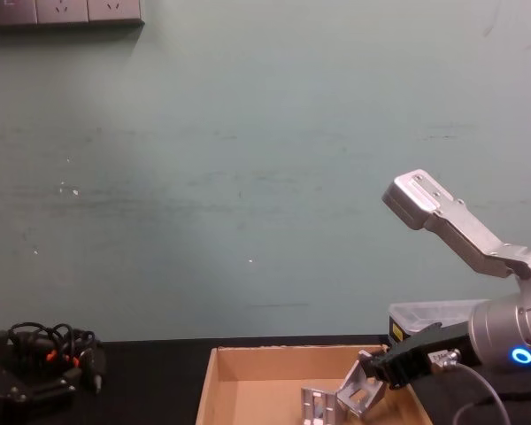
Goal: Use one hand to pick up the angle iron from the table and place it into the box.
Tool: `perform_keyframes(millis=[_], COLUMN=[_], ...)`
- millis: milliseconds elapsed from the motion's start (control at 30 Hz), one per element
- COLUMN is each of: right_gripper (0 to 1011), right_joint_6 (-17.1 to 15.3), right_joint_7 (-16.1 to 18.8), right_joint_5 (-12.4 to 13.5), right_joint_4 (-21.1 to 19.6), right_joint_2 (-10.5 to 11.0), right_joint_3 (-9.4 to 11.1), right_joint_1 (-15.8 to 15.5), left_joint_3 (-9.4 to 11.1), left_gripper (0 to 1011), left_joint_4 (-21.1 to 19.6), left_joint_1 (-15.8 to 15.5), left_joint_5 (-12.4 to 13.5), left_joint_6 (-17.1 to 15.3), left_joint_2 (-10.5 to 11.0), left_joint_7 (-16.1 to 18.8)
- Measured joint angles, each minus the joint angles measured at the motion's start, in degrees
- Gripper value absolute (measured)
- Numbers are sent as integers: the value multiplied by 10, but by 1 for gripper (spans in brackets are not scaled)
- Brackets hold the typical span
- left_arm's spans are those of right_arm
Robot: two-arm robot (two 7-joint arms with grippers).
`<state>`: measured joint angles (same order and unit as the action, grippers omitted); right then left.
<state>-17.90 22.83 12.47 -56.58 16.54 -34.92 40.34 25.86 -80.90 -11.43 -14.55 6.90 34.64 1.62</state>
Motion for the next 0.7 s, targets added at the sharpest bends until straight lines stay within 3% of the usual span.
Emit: perform_keyframes(millis=[200, 700], right_gripper=[99, 567], right_joint_6=[0, -1], right_joint_7=[0, -2], right_joint_5=[0, 0], right_joint_4=[0, -2], right_joint_2=[0, 0], right_joint_3=[-1, -2], right_joint_1=[0, 0], left_joint_3=[0, 0], left_gripper=[1011, 1011], left_joint_4=[0, 0], left_joint_1=[0, 0], left_joint_5=[0, 0], left_joint_6=[0, 0], left_joint_2=[0, 0], left_joint_7=[0, 0])
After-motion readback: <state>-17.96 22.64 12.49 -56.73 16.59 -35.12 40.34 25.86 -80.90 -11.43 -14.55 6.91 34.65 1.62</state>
